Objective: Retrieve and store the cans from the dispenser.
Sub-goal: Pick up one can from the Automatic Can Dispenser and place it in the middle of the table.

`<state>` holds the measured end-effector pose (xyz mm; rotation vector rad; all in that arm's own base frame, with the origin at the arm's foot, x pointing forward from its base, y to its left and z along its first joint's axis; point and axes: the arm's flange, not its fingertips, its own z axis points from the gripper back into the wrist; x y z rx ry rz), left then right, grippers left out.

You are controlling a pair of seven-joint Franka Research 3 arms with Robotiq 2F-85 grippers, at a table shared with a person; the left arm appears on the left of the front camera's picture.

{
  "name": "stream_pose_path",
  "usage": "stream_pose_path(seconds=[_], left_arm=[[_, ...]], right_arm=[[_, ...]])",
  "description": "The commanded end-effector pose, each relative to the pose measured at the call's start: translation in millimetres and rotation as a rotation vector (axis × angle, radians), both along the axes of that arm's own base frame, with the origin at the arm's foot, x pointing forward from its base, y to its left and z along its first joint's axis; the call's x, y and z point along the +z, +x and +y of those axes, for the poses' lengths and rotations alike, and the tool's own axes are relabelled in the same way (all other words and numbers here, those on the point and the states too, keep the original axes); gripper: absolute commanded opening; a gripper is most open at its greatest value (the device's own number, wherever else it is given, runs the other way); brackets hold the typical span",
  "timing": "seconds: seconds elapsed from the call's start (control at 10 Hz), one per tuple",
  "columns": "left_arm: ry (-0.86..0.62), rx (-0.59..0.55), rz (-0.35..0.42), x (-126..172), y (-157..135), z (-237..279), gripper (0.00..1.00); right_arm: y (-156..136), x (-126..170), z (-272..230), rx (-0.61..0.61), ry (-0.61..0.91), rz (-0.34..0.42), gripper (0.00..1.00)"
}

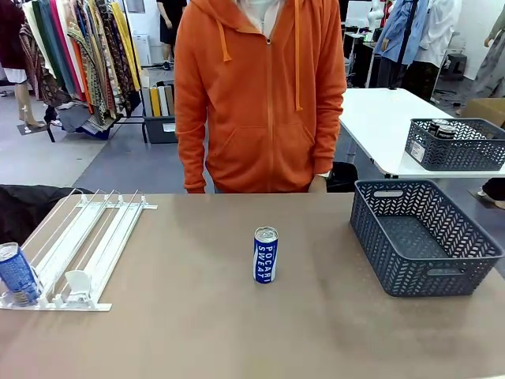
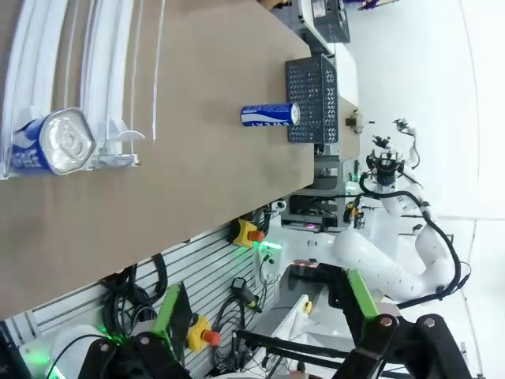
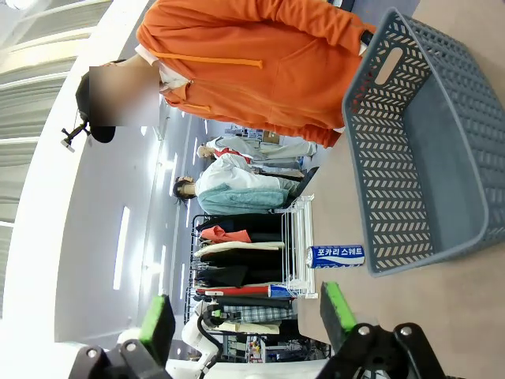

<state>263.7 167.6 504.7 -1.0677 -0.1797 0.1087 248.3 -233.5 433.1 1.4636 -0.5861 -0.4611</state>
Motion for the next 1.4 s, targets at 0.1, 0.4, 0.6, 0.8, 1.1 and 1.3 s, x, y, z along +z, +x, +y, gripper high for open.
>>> stream_pose_path(seconds=[0.1, 0.4, 0.6, 0.8, 1.1, 1.3], left_arm=[[-0.001, -0.014, -0.022, 10, 0, -3, 1.00], [-0.001, -0.014, -0.022, 10, 0, -3, 1.00], [-0.001, -0.014, -0.022, 10, 0, -3, 1.00], [-0.001, -0.014, -0.022, 10, 0, -3, 1.00], [0.165, 0.017, -0.070, 17, 0, -10, 1.00], [0.459, -0.048, -0.159, 15, -4, -30, 1.00]], right_arm=[[1, 4, -1, -0.006, 0.013, -0.017, 1.00], [1, 4, -1, -0.006, 0.013, -0.017, 1.00], [1, 4, -1, -0.006, 0.013, -0.017, 1.00], [1, 4, -1, -0.006, 0.013, -0.017, 1.00], [1, 4, -1, -0.006, 0.013, -0.017, 1.00], [1, 4, -1, -0.006, 0.013, -0.017, 1.00]])
